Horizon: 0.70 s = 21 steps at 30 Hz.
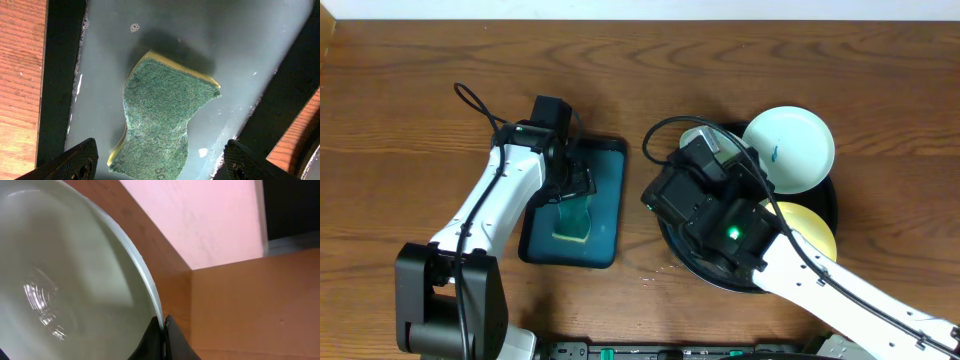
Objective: Clean dirty plates on tray and stack at the side
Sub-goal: 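Return the sponge to the teal tray with the left gripper, then carry the mint plate with the right gripper to the table's right side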
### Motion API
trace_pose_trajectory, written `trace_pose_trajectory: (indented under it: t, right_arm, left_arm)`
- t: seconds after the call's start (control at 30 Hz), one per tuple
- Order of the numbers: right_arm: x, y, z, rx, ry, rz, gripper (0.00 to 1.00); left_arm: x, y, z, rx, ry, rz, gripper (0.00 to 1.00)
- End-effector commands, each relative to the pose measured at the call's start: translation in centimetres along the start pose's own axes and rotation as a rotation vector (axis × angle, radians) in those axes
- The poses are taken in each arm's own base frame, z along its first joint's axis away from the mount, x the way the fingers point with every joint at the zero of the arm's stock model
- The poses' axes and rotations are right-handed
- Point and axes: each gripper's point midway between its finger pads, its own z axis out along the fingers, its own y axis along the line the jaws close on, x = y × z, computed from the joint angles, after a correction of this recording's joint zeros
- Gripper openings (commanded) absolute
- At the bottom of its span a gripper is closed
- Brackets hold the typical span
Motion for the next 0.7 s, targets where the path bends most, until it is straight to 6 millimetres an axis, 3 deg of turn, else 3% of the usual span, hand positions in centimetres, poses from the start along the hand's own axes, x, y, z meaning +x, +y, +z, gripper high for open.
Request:
trace_pose_trajectory:
  t: [0.0,0.67]
  right_arm:
    - [-0.26,-1.24,-0.57,0.063,-0.016,-0.009,0.01]
    - [-0.25,-1.27,-0.50,0.063,-0.015,0.005,0.01]
  left_arm:
    - [-0.34,0.03,-0.46,0.001,-0.016,0.003,0.82]
    - [-0.34,0.03,-0.46,0.001,-0.016,0.003,0.82]
